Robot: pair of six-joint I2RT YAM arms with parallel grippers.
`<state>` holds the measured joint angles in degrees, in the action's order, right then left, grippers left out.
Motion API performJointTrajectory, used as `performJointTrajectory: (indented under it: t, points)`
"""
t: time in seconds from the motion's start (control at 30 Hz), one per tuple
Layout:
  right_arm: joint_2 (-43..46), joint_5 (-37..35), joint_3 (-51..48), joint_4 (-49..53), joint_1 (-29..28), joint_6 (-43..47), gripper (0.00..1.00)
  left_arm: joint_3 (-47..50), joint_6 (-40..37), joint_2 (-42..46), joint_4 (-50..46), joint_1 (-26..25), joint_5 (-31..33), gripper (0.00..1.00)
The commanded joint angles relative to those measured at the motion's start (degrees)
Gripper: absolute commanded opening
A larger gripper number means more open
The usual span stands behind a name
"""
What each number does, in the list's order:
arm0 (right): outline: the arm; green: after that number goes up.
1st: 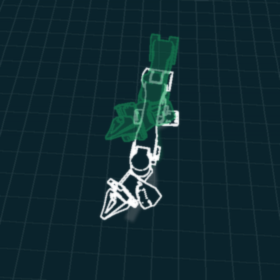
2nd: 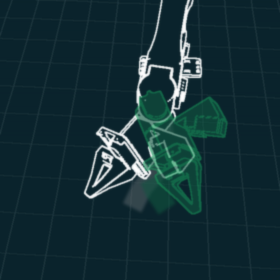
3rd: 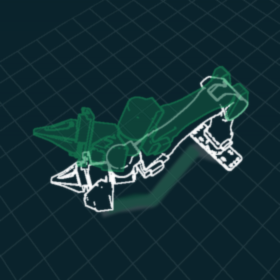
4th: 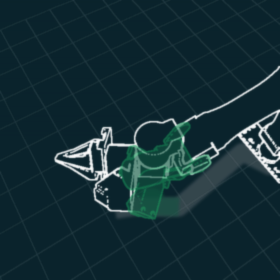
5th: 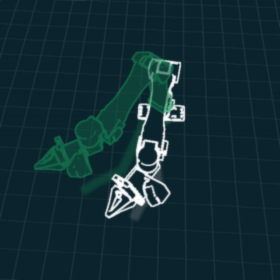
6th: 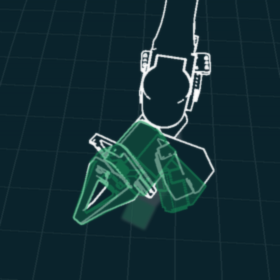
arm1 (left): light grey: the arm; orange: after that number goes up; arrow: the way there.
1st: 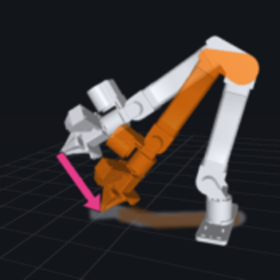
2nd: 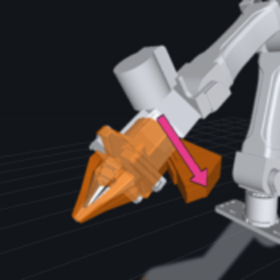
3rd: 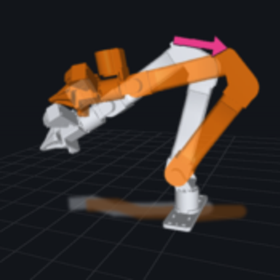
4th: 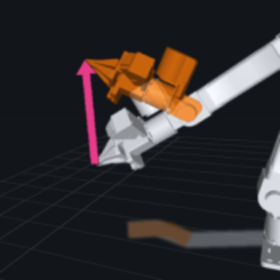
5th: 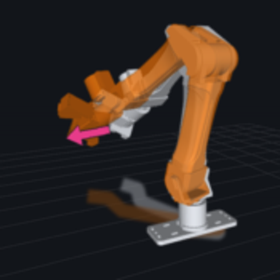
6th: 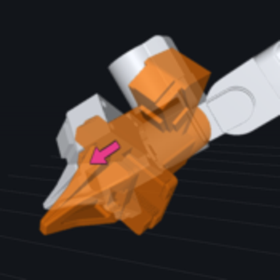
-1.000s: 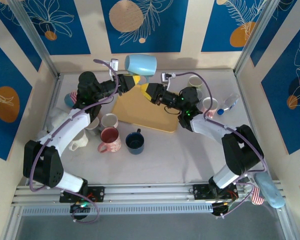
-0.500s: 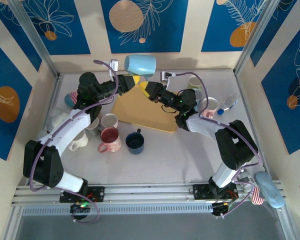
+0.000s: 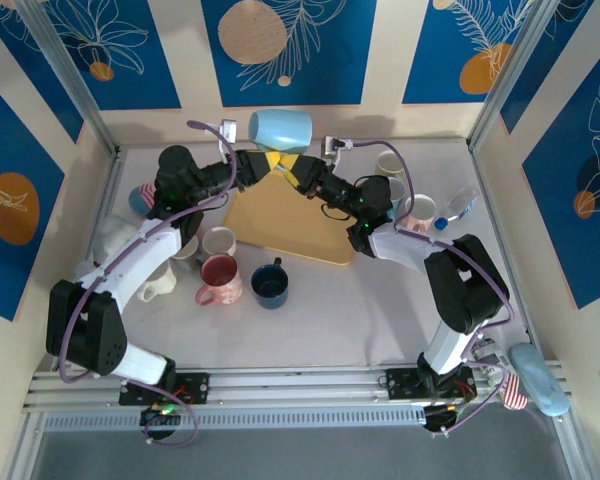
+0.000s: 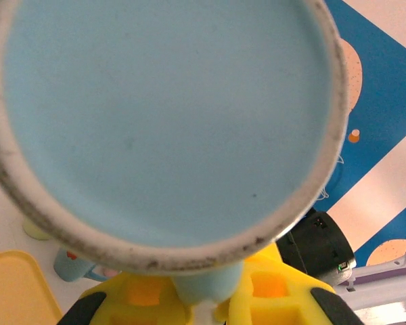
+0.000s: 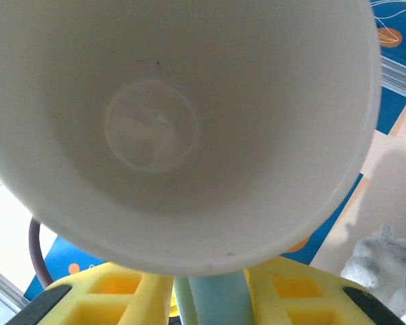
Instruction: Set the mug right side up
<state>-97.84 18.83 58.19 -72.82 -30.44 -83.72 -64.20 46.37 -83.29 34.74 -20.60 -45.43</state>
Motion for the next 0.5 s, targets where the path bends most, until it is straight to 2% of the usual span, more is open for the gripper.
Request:
performJointTrajectory:
  t: [0.0,0.2,0.27,0.33,0.4,0.47]
  points:
    - [0.4,-1.4,1.5,-3.2,0.5,0.3,0.25,0.7,-0.1,1.9,6.8,-0.7,-0.8,0.00]
    - [3.3,-0.9,0.7,0.7,0.9,4.2,0.04,3.3,-0.5,3.0,7.2,-0.7,-0.3,0.00]
    - [4.4,-0.6,0.6,2.5,1.0,5.9,0.00,4.2,-2.1,4.0,6.1,-0.7,0.3,0.24]
    - [5.3,-0.2,0.7,4.4,1.1,7.4,0.00,4.8,-4.4,5.3,5.1,-0.7,0.3,0.42]
    - [6.3,0.0,0.7,6.1,1.3,8.8,0.00,4.6,-6.6,6.3,1.9,-0.7,0.4,0.65]
    - [7.2,0.0,0.4,7.1,1.7,9.6,0.00,4.1,-8.8,6.9,-1.7,-0.7,-0.1,0.78]
